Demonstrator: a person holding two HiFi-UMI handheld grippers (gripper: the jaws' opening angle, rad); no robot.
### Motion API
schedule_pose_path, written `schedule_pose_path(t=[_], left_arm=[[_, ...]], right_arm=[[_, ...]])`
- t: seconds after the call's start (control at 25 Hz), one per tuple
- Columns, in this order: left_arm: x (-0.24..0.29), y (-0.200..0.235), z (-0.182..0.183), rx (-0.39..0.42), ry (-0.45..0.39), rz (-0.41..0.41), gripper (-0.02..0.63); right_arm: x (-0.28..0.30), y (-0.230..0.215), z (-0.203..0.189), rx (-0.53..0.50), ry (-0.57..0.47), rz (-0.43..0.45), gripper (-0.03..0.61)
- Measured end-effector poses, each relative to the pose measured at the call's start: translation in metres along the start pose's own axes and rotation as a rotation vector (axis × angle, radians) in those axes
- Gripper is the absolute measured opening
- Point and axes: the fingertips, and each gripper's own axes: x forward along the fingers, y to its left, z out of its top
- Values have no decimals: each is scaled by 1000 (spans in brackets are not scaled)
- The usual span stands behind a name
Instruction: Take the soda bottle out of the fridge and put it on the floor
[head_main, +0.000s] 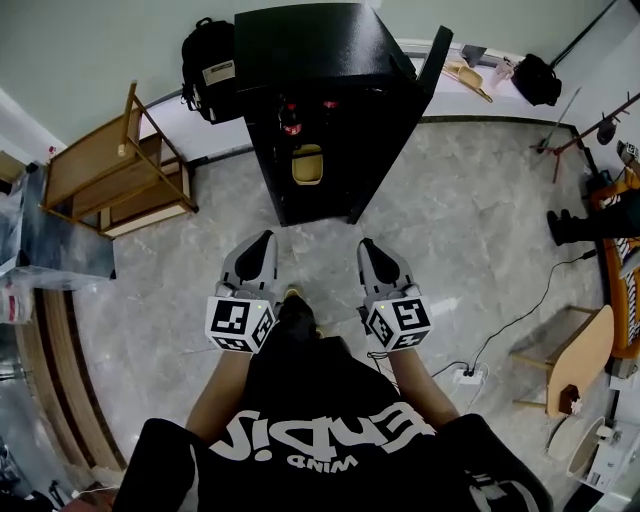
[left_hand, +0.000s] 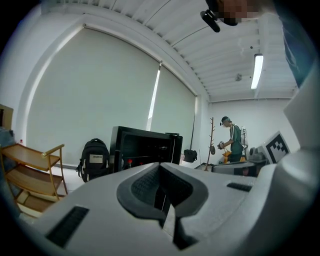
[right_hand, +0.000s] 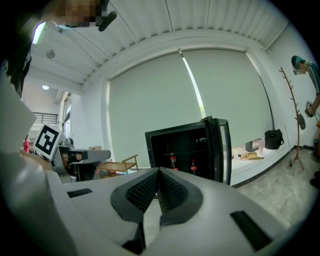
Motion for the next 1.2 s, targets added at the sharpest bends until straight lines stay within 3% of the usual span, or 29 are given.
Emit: schedule_pose_path(t=[0.6, 1.2], left_arm=[[92, 79, 29, 18, 6, -73, 8], [139, 102, 14, -29, 12, -73, 8]], right_arm=[[124, -19, 39, 12, -39, -61, 25], [179, -33, 31, -5, 2, -17, 25]])
